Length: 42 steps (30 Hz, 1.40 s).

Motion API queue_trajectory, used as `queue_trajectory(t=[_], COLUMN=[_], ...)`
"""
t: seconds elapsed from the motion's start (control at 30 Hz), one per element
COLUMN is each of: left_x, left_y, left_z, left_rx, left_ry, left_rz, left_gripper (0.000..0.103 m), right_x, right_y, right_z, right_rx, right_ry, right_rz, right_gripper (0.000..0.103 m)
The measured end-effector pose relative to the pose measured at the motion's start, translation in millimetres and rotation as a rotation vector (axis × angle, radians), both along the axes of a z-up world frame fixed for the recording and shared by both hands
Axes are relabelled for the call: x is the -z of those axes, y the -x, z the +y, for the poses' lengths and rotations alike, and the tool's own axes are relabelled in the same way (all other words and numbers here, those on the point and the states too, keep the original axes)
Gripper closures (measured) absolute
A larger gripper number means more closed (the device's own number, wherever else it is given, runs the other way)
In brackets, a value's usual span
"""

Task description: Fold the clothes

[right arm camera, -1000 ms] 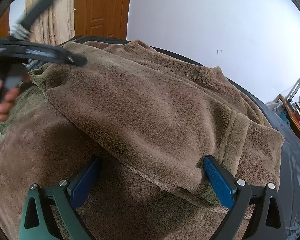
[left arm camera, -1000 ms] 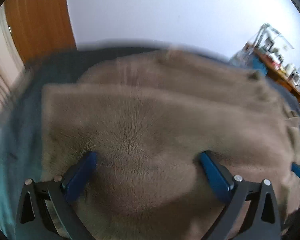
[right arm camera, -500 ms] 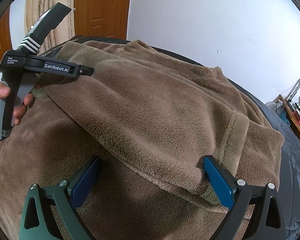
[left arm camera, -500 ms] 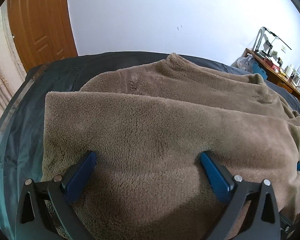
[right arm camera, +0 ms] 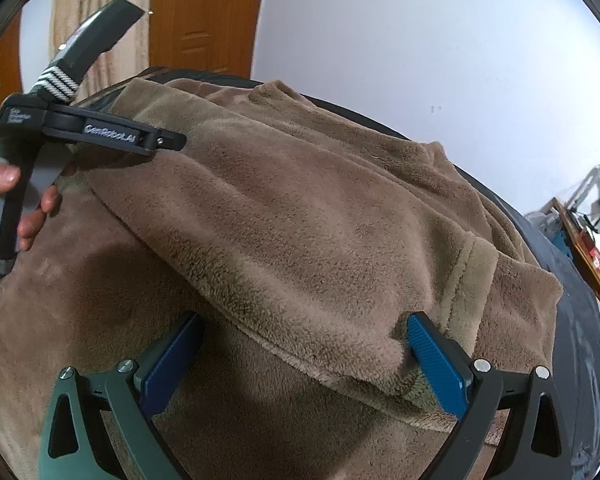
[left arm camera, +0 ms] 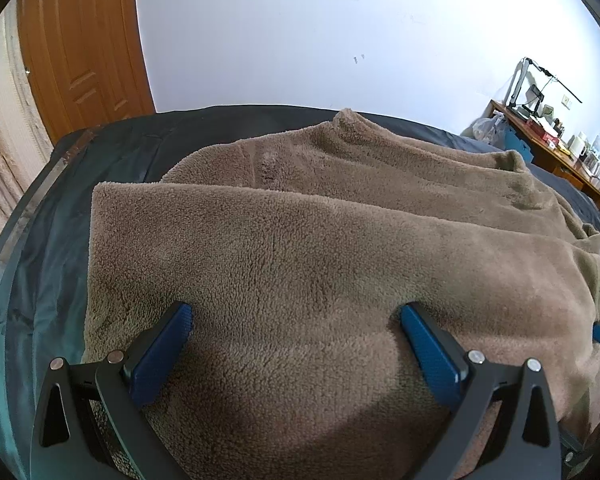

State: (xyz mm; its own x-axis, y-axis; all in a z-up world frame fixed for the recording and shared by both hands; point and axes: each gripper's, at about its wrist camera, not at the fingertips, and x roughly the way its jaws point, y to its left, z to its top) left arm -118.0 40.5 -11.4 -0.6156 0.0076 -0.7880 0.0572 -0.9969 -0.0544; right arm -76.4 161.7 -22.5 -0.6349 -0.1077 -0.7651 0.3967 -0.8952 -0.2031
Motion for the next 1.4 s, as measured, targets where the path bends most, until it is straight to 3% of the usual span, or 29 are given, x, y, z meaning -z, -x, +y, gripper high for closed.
queue_trajectory(t=[0.27, 0.4, 0.53, 0.6, 0.73, 0.8, 1.13, 1.33, 1.4], left_x=[-0.1, 0.0, 0.1, 0.1, 0.3, 0.3, 1.7, 1.3, 1.4], left_y=[-0.9, -0.5, -0.3, -0.5, -0.4, -0.2, 2.1, 1.1, 1.0], left_z=[-0.8, 0.1, 0.4, 0.7, 1.1, 1.6, 1.8, 2.3, 2.8], left_rx=[0.000, -0.001, -0.001, -0.001, -0.001, -0.001, 0.000, 0.001, 0.000], left_ry=[-0.001, 0.002, 0.002, 0.002, 0.002, 0.005, 0.007, 0.009, 0.009], left_rz=[0.000, -0.001, -0.001, -0.001, -0.001, -0.002, -0.003, -0.003, -0.004], left_gripper=[0.000, 0.000, 0.000, 0.000, 0.000, 0.000, 0.000, 0.000, 0.000], right_x=[-12.4, -33.8, -58.0, -58.5, -18.3, -6.7, -7.2, -14.6, -26.4], right_y=[-12.3, -0.9, 14.4, 24.1, 43.5, 36.5, 26.1, 32.5, 36.3], right_z=[16.3, 61.2, 84.4, 76.3, 46.7, 33.5, 29.3, 36.3, 47.6], right_rx=[0.059, 0.207, 0.283, 0.267, 0.151, 0.114, 0.119, 0.159, 0.193], right_ry=[0.003, 0.126, 0.275, 0.279, 0.245, 0.145, 0.083, 0.127, 0.204], right_rz=[-0.002, 0.012, 0.037, 0.035, -0.123, -0.053, 0.006, -0.032, -0.018], right_gripper=[0.001, 0.001, 0.001, 0.001, 0.000, 0.000, 0.000, 0.000, 0.000])
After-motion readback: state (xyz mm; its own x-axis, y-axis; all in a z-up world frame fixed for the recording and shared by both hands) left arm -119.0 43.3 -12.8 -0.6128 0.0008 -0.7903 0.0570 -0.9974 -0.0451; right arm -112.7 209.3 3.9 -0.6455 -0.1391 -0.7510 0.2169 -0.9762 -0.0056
